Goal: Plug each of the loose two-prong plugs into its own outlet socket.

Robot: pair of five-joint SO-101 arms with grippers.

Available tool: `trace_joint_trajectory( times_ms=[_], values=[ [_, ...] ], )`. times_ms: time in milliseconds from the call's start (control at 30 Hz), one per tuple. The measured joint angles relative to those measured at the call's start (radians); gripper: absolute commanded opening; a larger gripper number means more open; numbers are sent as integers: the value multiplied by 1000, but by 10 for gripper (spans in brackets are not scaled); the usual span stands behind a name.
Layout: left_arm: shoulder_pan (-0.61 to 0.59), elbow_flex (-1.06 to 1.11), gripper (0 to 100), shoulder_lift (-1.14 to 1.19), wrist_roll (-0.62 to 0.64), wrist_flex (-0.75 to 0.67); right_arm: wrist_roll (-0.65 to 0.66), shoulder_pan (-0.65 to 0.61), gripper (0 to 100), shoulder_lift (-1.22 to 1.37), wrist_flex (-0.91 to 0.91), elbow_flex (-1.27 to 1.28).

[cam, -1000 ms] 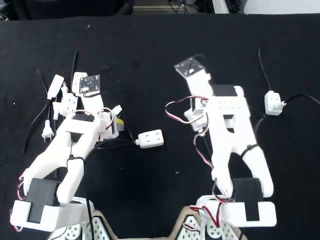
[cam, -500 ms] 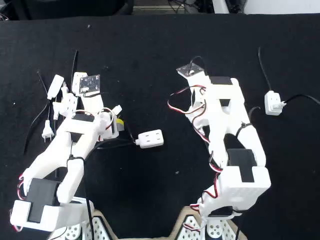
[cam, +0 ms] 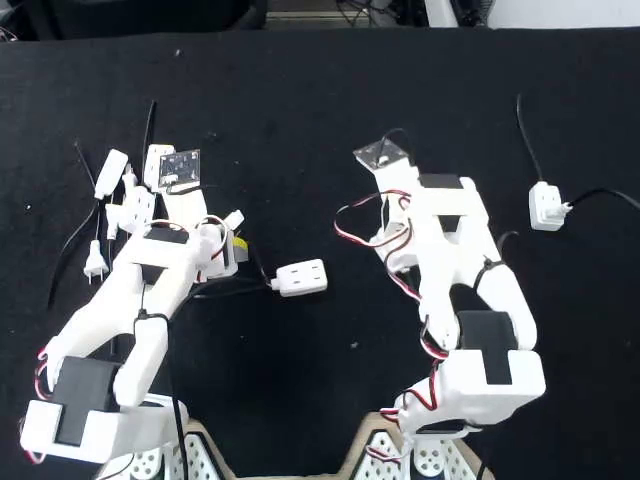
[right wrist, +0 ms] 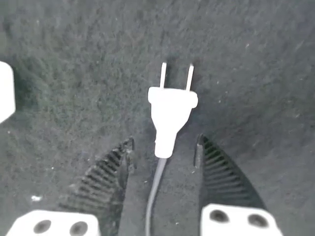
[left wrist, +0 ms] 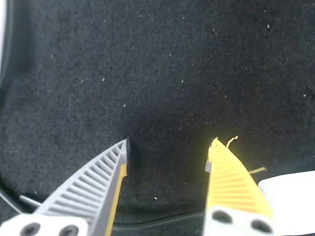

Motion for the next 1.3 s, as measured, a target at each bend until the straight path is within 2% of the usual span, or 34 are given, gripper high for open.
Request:
trace_joint_trajectory(
  times_ms=[433,800,1100,1300],
  values=[
    [0,0,256,0,0,0,-54,28,184,-8,18,-69],
    [0,0,256,0,0,0,-28,21,181,103,8,-106],
    [0,0,256,0,0,0,-20,-40,18,104,9,-106],
    [0,0,256,0,0,0,-23,-40,12,54,14,-78]
  ],
)
